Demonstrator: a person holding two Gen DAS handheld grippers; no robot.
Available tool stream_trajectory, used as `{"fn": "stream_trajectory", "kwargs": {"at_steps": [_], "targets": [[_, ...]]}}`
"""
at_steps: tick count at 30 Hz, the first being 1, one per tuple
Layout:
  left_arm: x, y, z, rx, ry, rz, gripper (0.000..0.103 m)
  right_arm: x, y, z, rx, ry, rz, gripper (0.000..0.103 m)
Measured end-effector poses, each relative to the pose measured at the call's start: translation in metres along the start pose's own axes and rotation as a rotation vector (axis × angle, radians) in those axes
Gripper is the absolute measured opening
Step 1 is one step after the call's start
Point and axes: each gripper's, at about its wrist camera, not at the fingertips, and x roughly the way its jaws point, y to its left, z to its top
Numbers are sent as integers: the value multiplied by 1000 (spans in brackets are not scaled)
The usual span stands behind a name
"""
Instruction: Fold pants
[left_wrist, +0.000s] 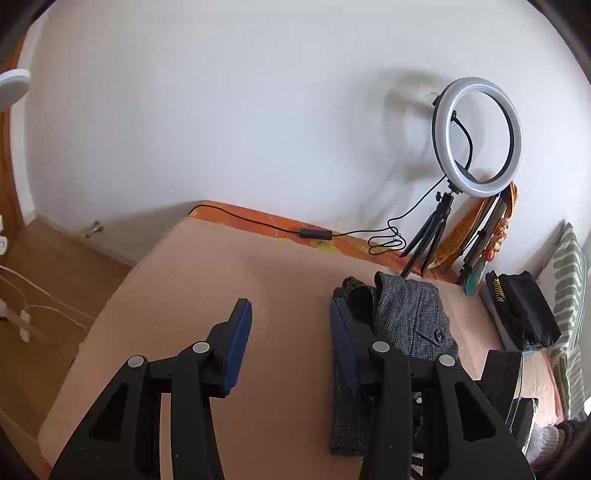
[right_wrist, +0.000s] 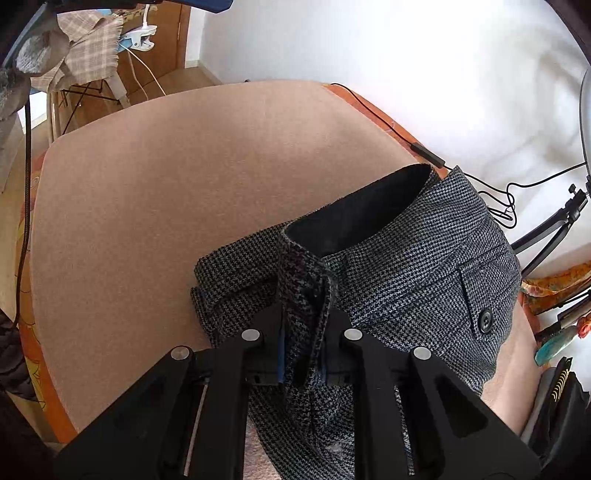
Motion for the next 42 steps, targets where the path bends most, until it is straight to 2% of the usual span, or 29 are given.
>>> {"fn": "stream_trajectory", "kwargs": {"at_steps": [2, 5, 8, 10, 14, 17, 20, 24, 27, 31, 34, 37, 39, 42], "targets": [[2, -4, 1, 9, 5, -12, 42, -7, -3, -2, 7, -14, 24, 24], [7, -19, 0, 53, 14, -29, 42, -29, -9, -11, 56, -79, 99, 35], [12, -38, 0, 94, 23, -65, 42, -60, -21, -32, 131, -146, 174, 39], [16, -51, 1, 117, 29, -93, 42, -77, -32, -49, 186, -183, 184, 40], [33, -83, 4, 192, 59, -150, 43, -102, -65, -93, 324, -225, 164, 51], [54, -109, 8, 276, 102, -172, 43, -108, -88, -128, 410, -210, 152, 55], [79, -140, 10, 344, 152, -190, 43, -99, -108, -147, 445, -174, 151, 55], [116, -176, 7, 428, 222, -199, 43, -89, -110, -162, 431, -149, 165, 55], [142, -196, 3, 454, 275, -232, 43, -83, -104, -163, 386, -146, 136, 55], [172, -206, -2, 517, 310, -170, 43, -70, -105, -164, 380, -128, 170, 55], [189, -197, -5, 537, 322, -100, 43, -65, -99, -162, 362, -130, 200, 55], [200, -182, -3, 493, 337, -84, 43, -56, -94, -159, 338, -104, 199, 39], [203, -178, -5, 496, 333, -60, 45, -52, -95, -157, 340, -98, 191, 18], [210, -176, -12, 532, 333, -40, 46, -50, -103, -155, 368, -93, 208, 10]]}}
